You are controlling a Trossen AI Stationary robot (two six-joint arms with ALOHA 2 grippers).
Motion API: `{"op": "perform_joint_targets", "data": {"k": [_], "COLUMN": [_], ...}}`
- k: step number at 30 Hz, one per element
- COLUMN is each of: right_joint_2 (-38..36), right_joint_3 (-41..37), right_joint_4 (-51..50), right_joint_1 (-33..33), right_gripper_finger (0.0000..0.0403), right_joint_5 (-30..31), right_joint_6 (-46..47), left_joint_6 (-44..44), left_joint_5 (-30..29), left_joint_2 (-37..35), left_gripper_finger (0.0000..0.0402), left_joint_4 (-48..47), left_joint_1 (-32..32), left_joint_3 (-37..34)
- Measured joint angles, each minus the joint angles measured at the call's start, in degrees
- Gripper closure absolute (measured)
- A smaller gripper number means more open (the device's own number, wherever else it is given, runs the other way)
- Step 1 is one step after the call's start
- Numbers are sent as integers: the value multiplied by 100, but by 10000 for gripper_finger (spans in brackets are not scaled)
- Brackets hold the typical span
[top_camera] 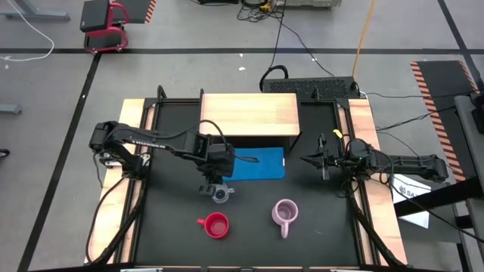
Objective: Stack small to large cups/mugs on shelf
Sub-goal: Put the glass mug on the shelf
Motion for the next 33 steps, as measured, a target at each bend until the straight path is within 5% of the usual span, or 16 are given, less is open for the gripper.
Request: {"op": "perform_joint_targets", "data": {"k": [10, 26, 33], "right_joint_2": [0, 0, 0], "right_joint_3": [0, 0, 0], "right_joint_4": [-21, -26, -28], "right_joint_1": [2, 0, 0], "right_gripper_finger": [403, 403, 403], "right_joint_5": [0, -2, -2], "right_joint_6": [0, 0, 0], "left_joint_6": [42, -28, -26], "left_joint_5": [61, 219, 101], "left_joint_2": [0, 0, 0], "left_gripper_finger": [315, 136, 106], "left_joint_4": [-136, -94, -96], "left_joint_1": [0, 0, 0], "left_joint_3": [32, 32, 32]}}
